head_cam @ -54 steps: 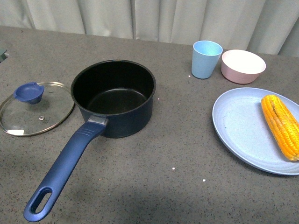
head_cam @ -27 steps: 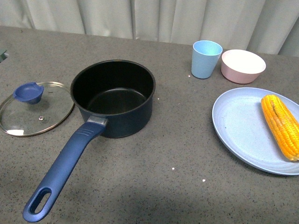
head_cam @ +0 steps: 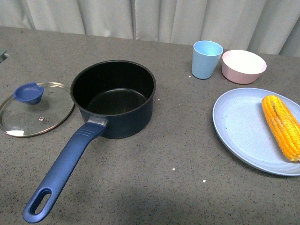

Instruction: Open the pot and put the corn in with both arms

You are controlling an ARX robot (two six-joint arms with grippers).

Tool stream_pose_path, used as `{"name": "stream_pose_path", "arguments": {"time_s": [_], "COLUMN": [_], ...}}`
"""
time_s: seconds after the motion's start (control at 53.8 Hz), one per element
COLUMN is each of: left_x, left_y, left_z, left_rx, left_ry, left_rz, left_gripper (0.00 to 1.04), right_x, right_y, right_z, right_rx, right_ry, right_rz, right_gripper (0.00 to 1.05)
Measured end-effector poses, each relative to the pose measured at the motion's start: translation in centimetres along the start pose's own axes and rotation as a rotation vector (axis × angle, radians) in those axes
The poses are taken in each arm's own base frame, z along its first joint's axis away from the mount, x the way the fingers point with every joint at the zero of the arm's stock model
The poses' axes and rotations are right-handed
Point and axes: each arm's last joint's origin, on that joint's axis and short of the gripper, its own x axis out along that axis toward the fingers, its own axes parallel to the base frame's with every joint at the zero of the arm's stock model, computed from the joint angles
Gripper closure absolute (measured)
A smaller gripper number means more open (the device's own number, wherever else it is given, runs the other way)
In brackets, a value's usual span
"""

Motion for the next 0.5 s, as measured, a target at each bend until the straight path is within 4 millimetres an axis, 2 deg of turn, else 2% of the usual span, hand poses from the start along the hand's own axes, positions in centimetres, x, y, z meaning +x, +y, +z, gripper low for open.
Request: {"name": "stream_pose_path", "arguments": {"time_s": [0.502], "left_x": [-1.3], "left_y": [0.0], "left_z": [0.1], "left_rx": [0.000], "left_ry": [-0.004], "left_rz": [0.000], "left_gripper": [1.01], "right_x": [0.0], "right_y": [0.0], "right_z": [0.0], "right_rx": [0.000], "right_ry": [0.000], "right_rz": [0.000], "right_gripper": [0.09]}}
